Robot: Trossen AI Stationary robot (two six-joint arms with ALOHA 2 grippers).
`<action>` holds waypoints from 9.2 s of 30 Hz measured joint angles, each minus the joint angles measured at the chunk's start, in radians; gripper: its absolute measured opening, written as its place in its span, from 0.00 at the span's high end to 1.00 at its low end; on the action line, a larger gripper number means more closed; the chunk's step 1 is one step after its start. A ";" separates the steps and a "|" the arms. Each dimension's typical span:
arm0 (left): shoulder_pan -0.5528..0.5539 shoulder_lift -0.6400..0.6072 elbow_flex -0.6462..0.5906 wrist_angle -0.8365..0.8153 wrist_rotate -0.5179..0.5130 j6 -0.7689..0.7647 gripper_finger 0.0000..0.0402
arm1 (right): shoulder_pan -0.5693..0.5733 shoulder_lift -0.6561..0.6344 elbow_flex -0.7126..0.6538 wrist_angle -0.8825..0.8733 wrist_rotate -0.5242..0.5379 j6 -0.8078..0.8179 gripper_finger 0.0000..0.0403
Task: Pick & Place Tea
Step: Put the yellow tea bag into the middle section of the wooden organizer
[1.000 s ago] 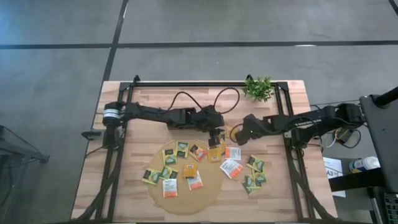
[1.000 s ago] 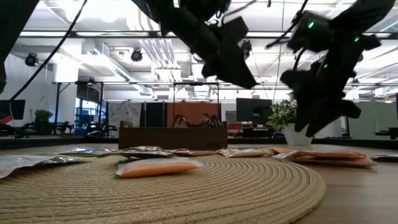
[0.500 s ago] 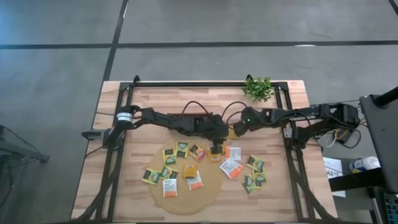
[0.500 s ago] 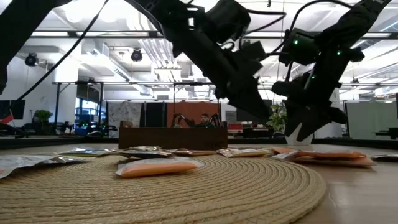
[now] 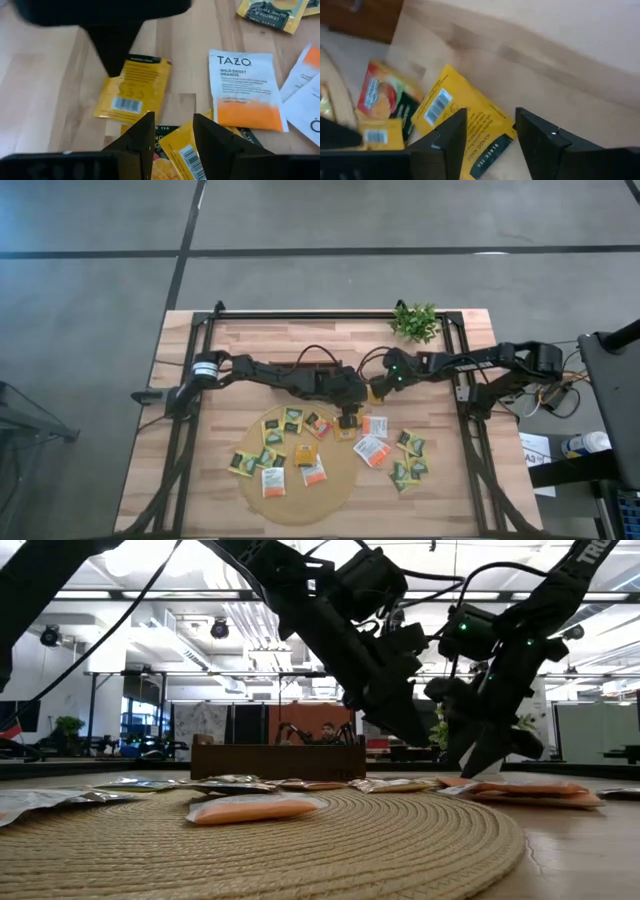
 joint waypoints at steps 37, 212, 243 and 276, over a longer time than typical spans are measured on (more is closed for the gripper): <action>-0.030 0.113 0.000 0.099 -0.036 -0.004 0.68 | 0.076 0.007 -0.014 0.023 -0.197 0.014 0.66; 0.257 -0.534 -0.202 -0.037 0.404 -0.118 0.97 | 0.273 -0.133 0.768 -0.628 0.357 -0.580 0.57; 0.145 -0.778 -0.906 0.651 0.049 -0.211 0.95 | 0.021 0.521 1.508 -1.000 -0.194 -0.852 0.58; 0.128 -0.804 -0.983 0.774 0.026 -0.178 0.95 | 0.021 0.697 1.686 -1.103 -0.243 -0.836 0.84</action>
